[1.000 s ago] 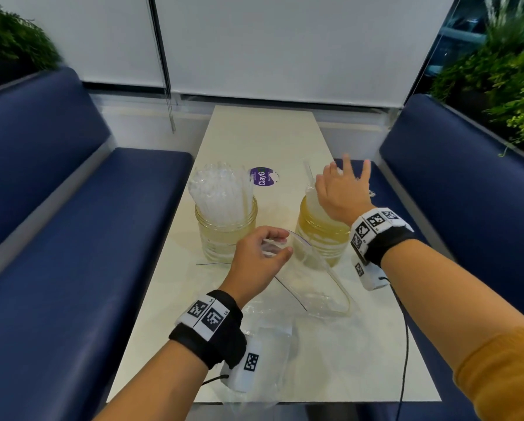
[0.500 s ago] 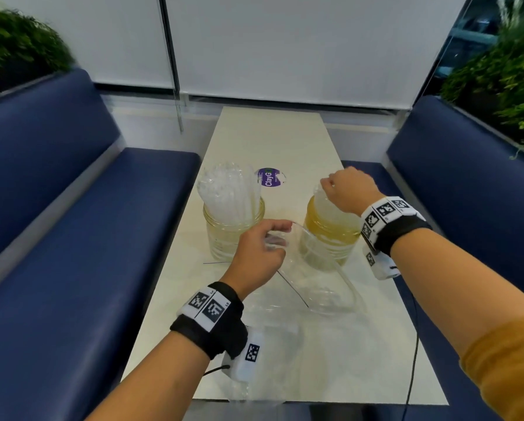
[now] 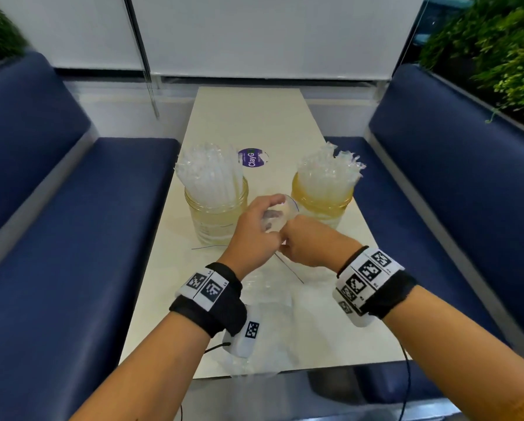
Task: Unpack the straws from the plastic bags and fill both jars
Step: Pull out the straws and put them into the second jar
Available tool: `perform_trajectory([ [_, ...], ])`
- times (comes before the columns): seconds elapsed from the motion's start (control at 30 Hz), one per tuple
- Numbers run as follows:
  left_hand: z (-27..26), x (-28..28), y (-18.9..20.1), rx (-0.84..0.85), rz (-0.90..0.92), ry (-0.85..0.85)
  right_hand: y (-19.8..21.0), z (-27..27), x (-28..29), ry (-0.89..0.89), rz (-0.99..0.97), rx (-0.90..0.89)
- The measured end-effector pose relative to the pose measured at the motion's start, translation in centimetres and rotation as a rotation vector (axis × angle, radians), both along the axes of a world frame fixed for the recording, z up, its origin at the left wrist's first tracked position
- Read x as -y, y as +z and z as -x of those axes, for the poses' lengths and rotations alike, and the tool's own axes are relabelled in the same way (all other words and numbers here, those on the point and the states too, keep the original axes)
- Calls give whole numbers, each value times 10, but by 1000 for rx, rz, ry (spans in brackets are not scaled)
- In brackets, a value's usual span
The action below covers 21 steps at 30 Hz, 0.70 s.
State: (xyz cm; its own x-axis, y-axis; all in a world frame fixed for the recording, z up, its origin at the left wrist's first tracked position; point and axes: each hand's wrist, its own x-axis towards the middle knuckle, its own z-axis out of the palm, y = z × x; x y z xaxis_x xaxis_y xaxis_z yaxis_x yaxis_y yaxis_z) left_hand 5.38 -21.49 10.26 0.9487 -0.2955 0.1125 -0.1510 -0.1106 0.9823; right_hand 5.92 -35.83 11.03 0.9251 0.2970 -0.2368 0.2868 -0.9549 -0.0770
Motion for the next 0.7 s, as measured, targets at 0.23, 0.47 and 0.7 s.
perform_trajectory([
  [0.23,1,1,-4,20,-38,-20,-25,5,6,-45,299,-305],
  [0.47,4,0,-10,56,-60,-27,-16,5,14,-58,225,-367],
  [0.7,2,-5,-17,141,-200,-77,61,8,4,-57,202,-289],
])
